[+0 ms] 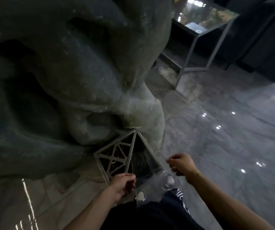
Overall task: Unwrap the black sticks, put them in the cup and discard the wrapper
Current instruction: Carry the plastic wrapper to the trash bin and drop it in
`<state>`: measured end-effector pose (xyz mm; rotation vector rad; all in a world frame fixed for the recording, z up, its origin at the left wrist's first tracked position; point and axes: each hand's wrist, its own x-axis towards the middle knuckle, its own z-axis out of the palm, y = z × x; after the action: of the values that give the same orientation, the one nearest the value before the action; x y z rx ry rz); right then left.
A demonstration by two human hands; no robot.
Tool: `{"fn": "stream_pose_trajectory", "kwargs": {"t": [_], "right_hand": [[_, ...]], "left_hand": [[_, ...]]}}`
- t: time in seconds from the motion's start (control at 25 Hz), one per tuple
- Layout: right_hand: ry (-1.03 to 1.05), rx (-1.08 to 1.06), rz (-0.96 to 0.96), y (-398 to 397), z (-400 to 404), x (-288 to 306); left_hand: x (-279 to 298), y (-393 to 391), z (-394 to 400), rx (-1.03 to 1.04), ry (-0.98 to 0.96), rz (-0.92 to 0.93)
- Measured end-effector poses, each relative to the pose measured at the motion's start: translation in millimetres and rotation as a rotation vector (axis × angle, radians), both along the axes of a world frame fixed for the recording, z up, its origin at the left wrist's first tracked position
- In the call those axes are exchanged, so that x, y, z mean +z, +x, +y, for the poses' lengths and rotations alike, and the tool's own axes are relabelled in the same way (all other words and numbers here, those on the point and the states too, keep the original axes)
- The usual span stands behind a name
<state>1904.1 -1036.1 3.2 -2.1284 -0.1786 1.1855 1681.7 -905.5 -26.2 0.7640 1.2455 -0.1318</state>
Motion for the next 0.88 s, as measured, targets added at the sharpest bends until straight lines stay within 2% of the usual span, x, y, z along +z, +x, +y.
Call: {"fn": "stream_pose_trajectory", "kwargs": {"t": [0.28, 0.52, 0.8, 0.88], "right_hand": [[-0.1, 0.418, 0.105, 45, 34, -2], [-0.192, 0.734, 0.137, 59, 54, -11], [-0.243, 0.954, 0.056, 57, 68, -25], [-0.158, 1.126, -0.107, 65, 69, -22]], "left_hand": [[-12, 5, -42, 0.233, -0.078, 0.076], [-12, 10, -99, 0.583, -0.151, 0.069], [-6, 19, -120, 0.863, -0.225, 0.06], [-8, 22, -111, 0.894, -0.247, 0.071]]}}
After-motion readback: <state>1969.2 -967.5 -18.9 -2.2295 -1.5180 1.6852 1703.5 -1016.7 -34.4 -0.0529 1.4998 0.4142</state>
